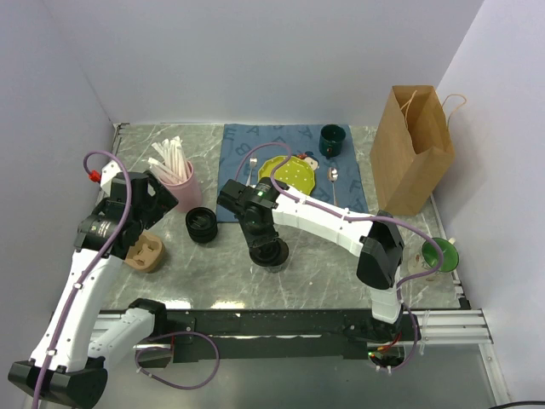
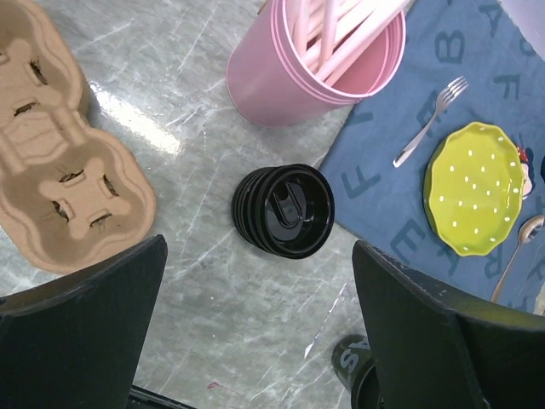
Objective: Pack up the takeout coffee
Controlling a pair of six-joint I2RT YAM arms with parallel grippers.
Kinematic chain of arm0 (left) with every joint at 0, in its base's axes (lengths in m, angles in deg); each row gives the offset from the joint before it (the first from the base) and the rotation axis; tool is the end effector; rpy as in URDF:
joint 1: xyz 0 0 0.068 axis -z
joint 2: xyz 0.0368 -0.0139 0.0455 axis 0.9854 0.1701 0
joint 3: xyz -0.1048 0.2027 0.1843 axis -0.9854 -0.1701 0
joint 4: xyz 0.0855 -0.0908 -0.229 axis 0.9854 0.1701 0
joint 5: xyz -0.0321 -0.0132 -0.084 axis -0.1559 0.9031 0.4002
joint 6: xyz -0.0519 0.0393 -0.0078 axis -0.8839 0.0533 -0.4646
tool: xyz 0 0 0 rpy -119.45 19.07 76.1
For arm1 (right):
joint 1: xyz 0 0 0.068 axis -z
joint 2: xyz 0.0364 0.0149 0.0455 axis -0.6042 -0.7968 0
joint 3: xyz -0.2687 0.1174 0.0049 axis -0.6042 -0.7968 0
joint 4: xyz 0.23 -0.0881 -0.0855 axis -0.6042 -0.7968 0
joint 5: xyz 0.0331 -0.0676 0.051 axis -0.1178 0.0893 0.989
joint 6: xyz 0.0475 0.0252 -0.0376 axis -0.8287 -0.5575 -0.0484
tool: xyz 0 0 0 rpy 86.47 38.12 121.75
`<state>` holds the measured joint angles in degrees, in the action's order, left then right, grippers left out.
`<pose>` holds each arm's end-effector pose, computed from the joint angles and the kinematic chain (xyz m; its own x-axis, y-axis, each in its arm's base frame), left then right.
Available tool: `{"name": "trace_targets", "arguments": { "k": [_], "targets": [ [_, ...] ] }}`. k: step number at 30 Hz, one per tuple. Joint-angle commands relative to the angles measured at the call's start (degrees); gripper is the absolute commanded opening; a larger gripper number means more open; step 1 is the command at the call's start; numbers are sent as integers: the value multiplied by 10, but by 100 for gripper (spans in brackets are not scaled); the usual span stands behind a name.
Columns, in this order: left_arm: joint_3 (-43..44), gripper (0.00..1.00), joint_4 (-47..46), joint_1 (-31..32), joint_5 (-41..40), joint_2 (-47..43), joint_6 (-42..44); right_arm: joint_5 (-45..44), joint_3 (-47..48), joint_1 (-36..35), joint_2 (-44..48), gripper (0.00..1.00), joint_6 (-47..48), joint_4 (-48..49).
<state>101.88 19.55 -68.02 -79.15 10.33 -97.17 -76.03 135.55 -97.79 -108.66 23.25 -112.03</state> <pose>0.1569 -0.0161 0.3627 -0.3937 -0.6384 -0.6614 -0.5179 0.7485 -0.4142 0.1975 0.3414 0.2907 -0.8948 -0.3782 -0.2373 -0.4038 0.9123 0.0682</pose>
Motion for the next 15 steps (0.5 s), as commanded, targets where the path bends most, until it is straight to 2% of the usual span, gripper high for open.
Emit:
{"name": "trace_targets", "arguments": {
  "k": [1,10,15],
  "targets": [
    [0,97,-25,-1,17,-4,17,-18,23,-5,11,32,-12,-25],
    [-19,99,-56,-1,69,-1,38,-33,-1,-3,15,32,-6,-24],
    [-37,97,-74,0,149,-6,53,-39,-6,-1,29,32,-7,-25]
  ]
}}
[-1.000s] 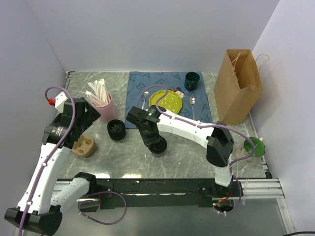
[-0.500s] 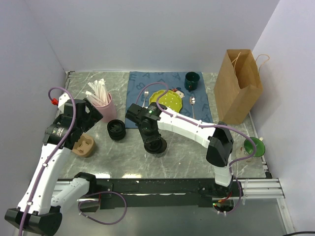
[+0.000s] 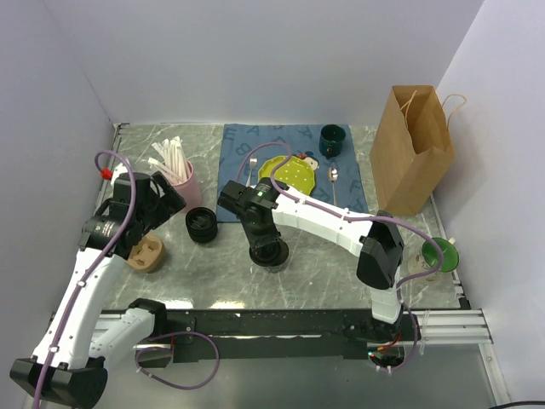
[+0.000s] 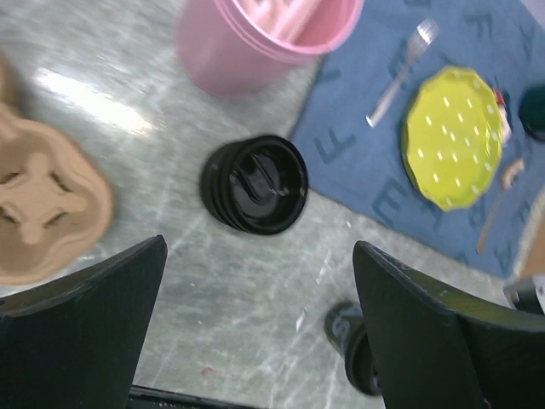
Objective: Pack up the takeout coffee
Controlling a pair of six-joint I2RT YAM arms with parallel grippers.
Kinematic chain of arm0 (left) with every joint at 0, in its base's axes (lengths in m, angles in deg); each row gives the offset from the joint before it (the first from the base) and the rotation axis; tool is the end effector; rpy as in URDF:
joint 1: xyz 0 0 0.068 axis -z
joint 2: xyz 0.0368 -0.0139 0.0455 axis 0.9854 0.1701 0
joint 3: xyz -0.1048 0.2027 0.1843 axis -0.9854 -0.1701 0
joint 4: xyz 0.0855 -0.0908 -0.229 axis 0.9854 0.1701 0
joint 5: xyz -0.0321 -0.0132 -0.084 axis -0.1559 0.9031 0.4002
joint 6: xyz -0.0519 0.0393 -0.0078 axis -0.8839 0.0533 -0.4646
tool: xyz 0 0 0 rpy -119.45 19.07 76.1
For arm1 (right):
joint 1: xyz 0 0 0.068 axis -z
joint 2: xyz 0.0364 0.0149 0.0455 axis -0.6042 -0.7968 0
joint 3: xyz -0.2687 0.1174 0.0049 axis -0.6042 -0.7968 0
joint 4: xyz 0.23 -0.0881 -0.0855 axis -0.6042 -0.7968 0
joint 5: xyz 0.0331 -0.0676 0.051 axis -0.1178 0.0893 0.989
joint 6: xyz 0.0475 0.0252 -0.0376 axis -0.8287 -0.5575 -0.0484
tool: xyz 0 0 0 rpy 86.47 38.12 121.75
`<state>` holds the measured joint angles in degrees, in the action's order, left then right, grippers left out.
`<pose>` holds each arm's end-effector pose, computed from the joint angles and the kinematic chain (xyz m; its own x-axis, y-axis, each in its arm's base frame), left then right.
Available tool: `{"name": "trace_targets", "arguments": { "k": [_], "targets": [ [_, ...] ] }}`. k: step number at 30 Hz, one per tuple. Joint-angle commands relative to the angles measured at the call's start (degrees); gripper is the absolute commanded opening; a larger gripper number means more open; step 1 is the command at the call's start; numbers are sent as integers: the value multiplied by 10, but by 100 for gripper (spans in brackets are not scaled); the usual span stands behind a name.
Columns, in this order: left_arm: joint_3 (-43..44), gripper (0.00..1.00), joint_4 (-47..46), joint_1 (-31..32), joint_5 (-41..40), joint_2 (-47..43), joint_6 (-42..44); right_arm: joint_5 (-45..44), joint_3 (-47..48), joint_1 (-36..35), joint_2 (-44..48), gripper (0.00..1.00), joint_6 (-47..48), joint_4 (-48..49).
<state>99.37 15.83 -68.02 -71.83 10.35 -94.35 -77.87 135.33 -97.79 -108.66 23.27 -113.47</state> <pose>0.1632 -0.0239 0.3534 -0.4757 -0.6143 -0.6296 -0.4212 0.7874 -0.4500 0.1972 0.3376 0.2891 -0.8942 -0.3819 -0.2336 -0.3983 0.9169 0.0257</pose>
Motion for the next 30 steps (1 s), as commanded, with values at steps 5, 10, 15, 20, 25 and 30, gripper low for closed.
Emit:
{"name": "trace_targets", "arguments": {
  "k": [5,10,15,20,25,30],
  "targets": [
    [-50,86,-84,1,181,-7,29,-24,-1,9,49,32,-9,-22],
    [-81,75,-122,1,267,3,26,-25,-23,16,93,32,-11,-18],
    [-103,67,-163,22,319,32,14,11,-97,41,145,34,-12,11],
    [-109,67,-202,91,343,70,0,127,-201,90,230,51,38,143],
    [-77,65,-214,162,330,131,0,180,-276,134,274,63,40,204],
    [-63,60,-221,195,320,172,-11,181,-301,153,295,64,41,216]
  ]
}}
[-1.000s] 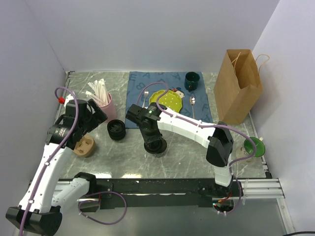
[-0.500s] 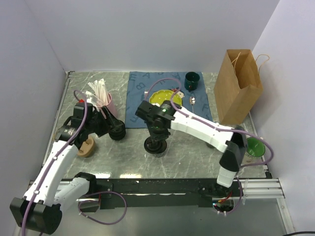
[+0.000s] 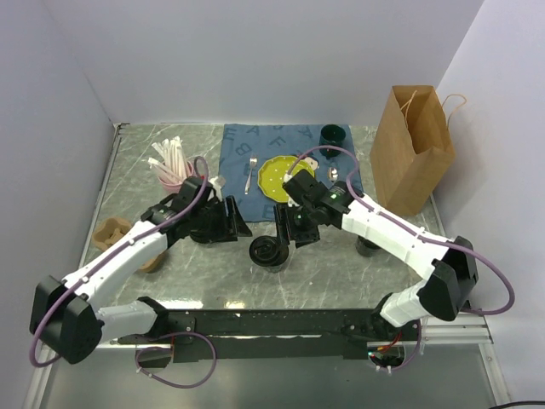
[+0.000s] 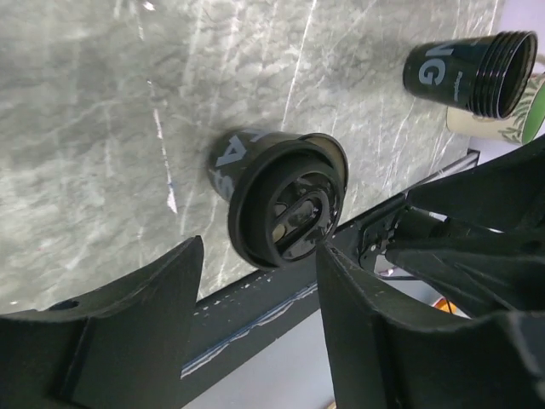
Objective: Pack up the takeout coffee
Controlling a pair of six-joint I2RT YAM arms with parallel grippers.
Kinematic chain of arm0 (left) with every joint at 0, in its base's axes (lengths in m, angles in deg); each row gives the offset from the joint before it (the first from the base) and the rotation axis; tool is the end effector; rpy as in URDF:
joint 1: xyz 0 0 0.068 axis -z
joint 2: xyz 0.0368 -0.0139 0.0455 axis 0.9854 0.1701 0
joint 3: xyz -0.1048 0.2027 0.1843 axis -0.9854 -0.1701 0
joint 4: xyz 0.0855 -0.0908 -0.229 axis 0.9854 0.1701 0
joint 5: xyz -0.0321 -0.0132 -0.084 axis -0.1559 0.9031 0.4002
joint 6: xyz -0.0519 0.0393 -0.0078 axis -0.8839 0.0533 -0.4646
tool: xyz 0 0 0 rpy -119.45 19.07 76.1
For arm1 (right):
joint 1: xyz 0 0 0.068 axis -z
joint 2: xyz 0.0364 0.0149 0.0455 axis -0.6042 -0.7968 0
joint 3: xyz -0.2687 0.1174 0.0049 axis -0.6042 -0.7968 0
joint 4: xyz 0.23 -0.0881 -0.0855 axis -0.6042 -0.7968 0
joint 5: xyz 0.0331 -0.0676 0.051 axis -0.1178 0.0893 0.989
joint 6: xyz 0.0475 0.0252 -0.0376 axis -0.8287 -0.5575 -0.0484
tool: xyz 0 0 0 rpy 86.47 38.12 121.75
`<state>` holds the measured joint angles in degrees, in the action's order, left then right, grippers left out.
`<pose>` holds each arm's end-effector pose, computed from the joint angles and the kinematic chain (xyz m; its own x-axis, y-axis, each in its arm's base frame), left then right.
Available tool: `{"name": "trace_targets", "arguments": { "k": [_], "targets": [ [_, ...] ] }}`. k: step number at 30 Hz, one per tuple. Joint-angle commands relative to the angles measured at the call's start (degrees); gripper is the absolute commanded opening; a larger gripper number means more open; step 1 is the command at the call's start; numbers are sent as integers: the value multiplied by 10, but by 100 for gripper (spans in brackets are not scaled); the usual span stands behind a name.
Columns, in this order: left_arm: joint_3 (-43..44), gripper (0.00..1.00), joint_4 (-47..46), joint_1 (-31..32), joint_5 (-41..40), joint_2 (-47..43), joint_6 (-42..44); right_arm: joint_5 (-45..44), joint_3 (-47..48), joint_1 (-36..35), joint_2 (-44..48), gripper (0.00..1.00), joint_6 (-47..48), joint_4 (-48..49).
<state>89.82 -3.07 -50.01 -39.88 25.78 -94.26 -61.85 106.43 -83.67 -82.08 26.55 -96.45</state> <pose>0.1988 -0.1357 0.2785 -0.9200 -0.2450 -0.3059 0.0214 0.7480 -0.6634 0.1950 0.2173 0.3042 -0.9352 -0.1974 -0.2942 -0.3002 0.8825 0.3621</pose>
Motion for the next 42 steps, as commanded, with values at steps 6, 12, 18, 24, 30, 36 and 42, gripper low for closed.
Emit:
{"name": "trace_targets", "arguments": {
  "k": [6,12,18,24,30,36,42],
  "targets": [
    [51,58,-12,29,-11,47,-2,17,-30,19,44,64,3,51],
    [56,57,30,46,-16,51,-8,11,-36,22,51,64,4,50],
    [28,54,73,55,-66,37,-37,3,-44,26,60,64,10,52],
    [38,49,93,55,-102,45,-46,3,-46,30,63,64,13,50],
    [30,20,98,56,-123,64,-51,0,-44,33,70,63,16,47],
    [23,6,81,66,-116,88,-59,-4,-40,37,76,63,20,41],
    [45,3,82,78,-126,123,-56,-5,-36,41,80,63,26,36]
  ]
}}
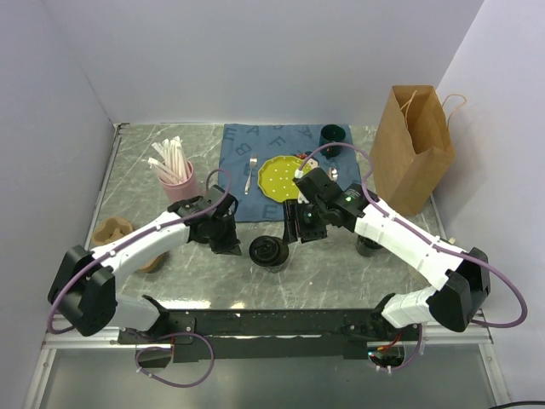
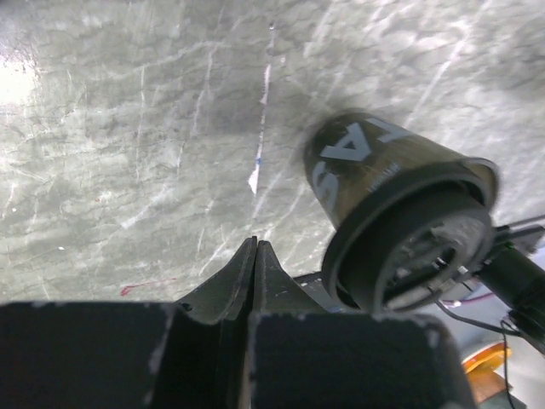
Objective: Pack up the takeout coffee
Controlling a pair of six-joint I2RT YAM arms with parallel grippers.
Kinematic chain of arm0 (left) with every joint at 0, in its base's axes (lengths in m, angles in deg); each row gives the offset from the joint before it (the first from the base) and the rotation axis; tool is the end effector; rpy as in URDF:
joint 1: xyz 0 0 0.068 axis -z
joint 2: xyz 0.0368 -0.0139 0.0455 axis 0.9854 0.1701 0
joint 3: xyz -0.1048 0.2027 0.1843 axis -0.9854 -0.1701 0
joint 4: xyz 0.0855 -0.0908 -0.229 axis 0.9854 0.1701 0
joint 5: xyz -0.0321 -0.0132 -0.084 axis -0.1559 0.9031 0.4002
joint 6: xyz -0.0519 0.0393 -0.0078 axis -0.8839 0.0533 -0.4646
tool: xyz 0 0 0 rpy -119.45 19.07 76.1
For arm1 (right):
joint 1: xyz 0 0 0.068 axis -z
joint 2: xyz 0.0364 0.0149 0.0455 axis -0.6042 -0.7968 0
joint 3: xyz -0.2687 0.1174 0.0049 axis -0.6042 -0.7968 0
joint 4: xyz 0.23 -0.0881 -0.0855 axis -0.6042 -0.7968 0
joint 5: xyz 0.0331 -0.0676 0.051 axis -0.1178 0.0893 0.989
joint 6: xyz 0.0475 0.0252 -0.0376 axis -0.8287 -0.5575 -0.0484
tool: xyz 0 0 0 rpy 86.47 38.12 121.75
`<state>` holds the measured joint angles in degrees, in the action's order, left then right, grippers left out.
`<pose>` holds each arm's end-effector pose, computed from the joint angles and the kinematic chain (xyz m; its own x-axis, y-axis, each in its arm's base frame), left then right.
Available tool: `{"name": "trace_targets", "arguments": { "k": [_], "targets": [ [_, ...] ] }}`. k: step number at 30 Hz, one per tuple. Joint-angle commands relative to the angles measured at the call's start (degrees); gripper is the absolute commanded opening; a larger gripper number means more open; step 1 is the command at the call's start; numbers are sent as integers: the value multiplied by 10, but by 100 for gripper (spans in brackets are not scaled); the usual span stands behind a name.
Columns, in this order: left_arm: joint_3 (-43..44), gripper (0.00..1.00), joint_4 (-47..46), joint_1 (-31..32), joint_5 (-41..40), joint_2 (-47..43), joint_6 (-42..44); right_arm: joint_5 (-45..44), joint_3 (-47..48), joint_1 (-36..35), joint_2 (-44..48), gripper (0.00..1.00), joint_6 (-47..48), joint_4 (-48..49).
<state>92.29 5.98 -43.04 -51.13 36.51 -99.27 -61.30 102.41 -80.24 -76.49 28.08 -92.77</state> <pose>0.2010 -0.1617 0.2362 -0.9550 -0.2374 -0.1779 -0.1430 0.8939 -0.4249 0.1941 0.1933 0.3120 -0.9170 -0.1462 -0.3712 -0.2991 0.8676 0.3972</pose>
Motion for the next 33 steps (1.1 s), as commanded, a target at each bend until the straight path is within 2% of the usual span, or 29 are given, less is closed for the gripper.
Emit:
{"name": "trace_targets", "arguments": {
  "k": [1,16,33],
  "targets": [
    [23,3,-9,9,-13,18,-5,-11,4,8,23,63,12,0],
    [57,2,-19,43,-3,56,-16,-8,-1,15,29,63,17,4],
    [82,1,-7,51,-8,71,-8,0,-8,16,21,63,14,15]
  ]
}}
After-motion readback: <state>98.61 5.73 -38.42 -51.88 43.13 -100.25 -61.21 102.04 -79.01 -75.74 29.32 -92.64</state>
